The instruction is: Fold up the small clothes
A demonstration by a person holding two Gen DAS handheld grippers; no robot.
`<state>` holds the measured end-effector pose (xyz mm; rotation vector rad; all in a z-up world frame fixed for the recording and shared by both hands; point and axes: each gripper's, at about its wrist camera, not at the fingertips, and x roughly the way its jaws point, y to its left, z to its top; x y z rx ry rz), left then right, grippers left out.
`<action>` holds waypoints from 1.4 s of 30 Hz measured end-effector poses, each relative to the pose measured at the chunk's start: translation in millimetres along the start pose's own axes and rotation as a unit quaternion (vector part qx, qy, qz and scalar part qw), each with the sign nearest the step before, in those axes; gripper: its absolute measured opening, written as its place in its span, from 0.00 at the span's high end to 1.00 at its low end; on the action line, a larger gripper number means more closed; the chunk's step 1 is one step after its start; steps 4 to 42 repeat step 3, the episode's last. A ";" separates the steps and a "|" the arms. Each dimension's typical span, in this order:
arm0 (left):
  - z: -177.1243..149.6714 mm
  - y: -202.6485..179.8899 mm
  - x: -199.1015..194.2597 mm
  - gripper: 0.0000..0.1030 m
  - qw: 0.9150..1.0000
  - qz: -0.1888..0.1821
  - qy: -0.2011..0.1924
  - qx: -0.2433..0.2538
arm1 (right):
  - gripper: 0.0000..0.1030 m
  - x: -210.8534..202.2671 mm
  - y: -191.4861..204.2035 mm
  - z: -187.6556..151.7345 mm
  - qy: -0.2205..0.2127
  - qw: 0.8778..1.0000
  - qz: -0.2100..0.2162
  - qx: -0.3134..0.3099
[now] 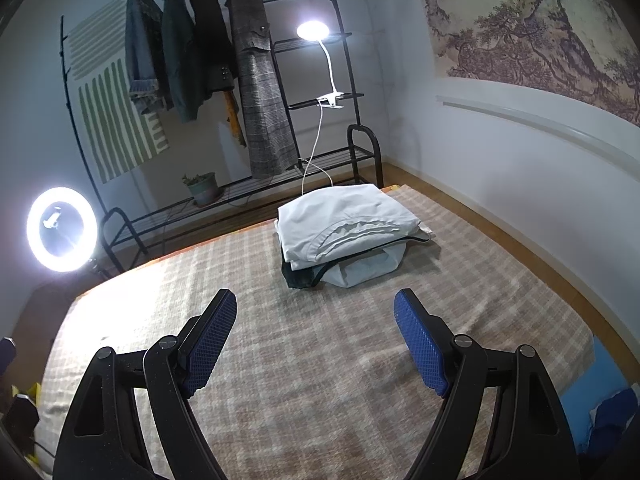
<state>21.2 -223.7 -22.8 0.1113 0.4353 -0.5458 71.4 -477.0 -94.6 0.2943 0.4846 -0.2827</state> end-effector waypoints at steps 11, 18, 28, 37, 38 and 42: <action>-0.2 0.8 0.5 0.00 1.000 0.002 0.001 -0.001 | 0.21 -0.2 1.8 -0.8 0.000 1.000 0.000 -0.002; -0.2 0.8 0.5 0.00 1.000 0.002 0.001 -0.001 | 0.21 -0.2 1.8 -0.8 0.000 1.000 0.000 -0.002; -0.2 0.8 0.5 0.00 1.000 0.002 0.001 -0.001 | 0.21 -0.2 1.8 -0.8 0.000 1.000 0.000 -0.002; -0.2 0.8 0.5 0.00 1.000 0.002 0.001 -0.001 | 0.21 -0.2 1.8 -0.8 0.000 1.000 0.000 -0.002; -0.2 0.8 0.5 0.00 1.000 0.002 0.001 -0.001 | 0.21 -0.2 1.8 -0.8 0.000 1.000 0.000 -0.002; -0.2 0.8 0.5 0.00 1.000 0.002 0.001 -0.001 | 0.21 -0.2 1.8 -0.8 0.000 1.000 0.000 -0.002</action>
